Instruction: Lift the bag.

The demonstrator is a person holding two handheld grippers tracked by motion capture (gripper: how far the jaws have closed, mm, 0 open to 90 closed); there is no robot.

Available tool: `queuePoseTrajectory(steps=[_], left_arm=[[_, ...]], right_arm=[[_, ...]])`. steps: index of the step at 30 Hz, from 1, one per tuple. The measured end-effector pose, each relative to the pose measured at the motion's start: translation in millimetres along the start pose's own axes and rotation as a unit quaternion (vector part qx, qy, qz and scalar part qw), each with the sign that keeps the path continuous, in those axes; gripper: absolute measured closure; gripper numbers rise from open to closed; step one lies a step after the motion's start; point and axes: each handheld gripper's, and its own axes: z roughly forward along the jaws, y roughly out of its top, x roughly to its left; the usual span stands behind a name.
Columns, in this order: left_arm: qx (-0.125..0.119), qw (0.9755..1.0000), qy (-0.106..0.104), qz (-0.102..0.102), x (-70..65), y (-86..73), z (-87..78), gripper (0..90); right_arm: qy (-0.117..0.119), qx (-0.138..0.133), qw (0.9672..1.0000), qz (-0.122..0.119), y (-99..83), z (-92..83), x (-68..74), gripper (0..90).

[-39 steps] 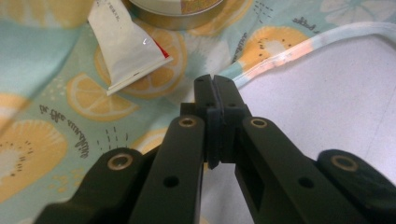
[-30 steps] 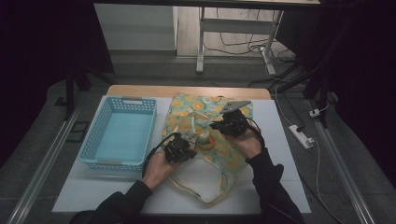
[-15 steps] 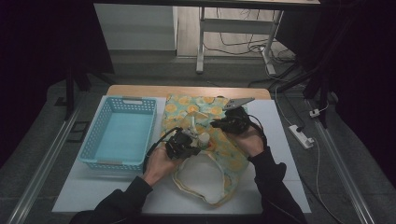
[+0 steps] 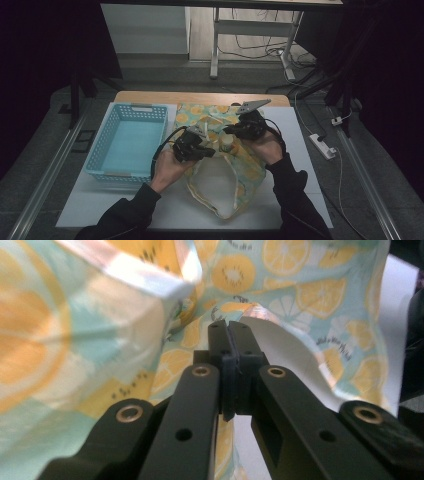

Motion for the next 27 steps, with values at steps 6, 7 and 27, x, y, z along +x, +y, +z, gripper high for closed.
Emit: queuePoseTrajectory(steps=[6,7,27], left_arm=[[-0.020,0.9997,-0.011,-0.002,2.4,14.2,-15.7,90.0],[-0.024,0.9996,-0.014,-0.005,3.2,16.5,-18.2,89.9],[-0.063,0.9975,-0.028,-0.018,16.8,58.7,-67.3,89.9]], right_arm=[[0.002,0.000,1.0000,-0.005,7.0,-5.4,1.5,89.6],[0.004,-0.001,1.0000,-0.005,8.5,-6.7,1.8,89.5],[0.015,-0.007,0.9996,-0.021,39.8,-26.2,7.0,89.6]])
